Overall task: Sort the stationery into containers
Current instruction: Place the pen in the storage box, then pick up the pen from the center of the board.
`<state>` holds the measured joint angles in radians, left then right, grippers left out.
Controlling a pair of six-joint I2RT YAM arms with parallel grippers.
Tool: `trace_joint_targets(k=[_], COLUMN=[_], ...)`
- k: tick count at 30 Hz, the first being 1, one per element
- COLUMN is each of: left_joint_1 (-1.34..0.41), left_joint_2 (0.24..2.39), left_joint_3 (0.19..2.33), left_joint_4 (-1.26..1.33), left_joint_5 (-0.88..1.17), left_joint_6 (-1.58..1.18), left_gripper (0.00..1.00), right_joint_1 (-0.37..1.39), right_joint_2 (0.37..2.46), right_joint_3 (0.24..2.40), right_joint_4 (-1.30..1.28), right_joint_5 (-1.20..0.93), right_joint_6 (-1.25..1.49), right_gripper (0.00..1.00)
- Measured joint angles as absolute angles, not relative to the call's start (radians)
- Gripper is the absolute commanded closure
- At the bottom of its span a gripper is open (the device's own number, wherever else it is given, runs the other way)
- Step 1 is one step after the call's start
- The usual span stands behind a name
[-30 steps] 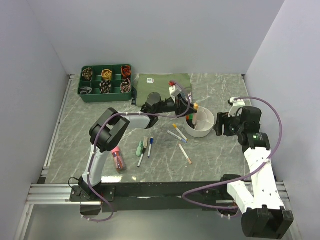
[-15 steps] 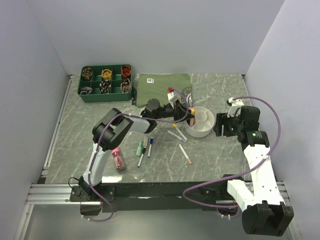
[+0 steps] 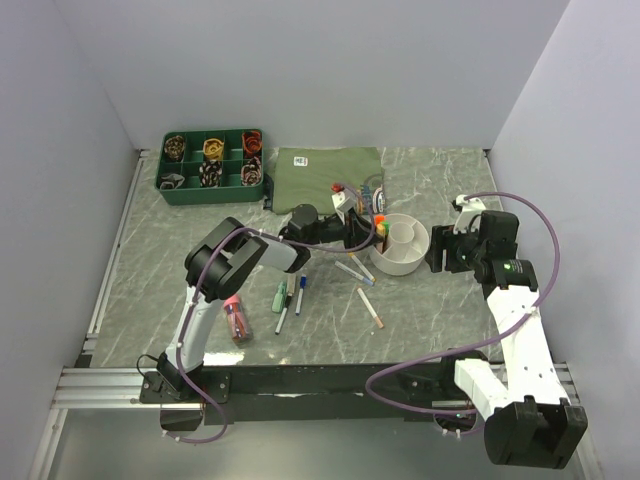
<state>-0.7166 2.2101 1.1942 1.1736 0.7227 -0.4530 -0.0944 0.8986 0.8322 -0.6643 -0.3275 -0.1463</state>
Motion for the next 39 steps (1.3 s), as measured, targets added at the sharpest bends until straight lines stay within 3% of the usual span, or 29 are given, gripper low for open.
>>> trace_joint_targets(k=[8,18,25,31,39], left_joint_1=[-0.717,-0.691,-0.678,-0.669,-0.648], left_joint_2=[2.145,1.876,1.598,1.505,1.749], left_joint_3=[1.190,1.194,1.256,1.254,1.317], left_joint_4=[1.047,0.740,0.147,-0.255,-0.587], left_joint_5=[0.728,0.706,0.506,0.315,0.120], left_joint_6=[-0.404,-0.306,-0.019,0.163,-0.001], left_gripper=[0.36,0.30,0.23,0.27,0.41], right_joint_1=[-0.094,-0.094,-0.094,-0.080,-0.063], right_joint_2=[0.902,0.901,0.901,0.901,0.901], right_joint_3=[0.834,0.866,0.884,0.892,0.892], right_joint_4=[-0.664,-0.640,-0.628,-0.623,-0.619], right_joint_5=[-0.334,-0.346,-0.372,-0.387,-0.387], right_joint_6=[-0.146,-0.135,-0.149,-0.180,-0.164], right_gripper=[0.25,0.25,0.24,0.24,0.25])
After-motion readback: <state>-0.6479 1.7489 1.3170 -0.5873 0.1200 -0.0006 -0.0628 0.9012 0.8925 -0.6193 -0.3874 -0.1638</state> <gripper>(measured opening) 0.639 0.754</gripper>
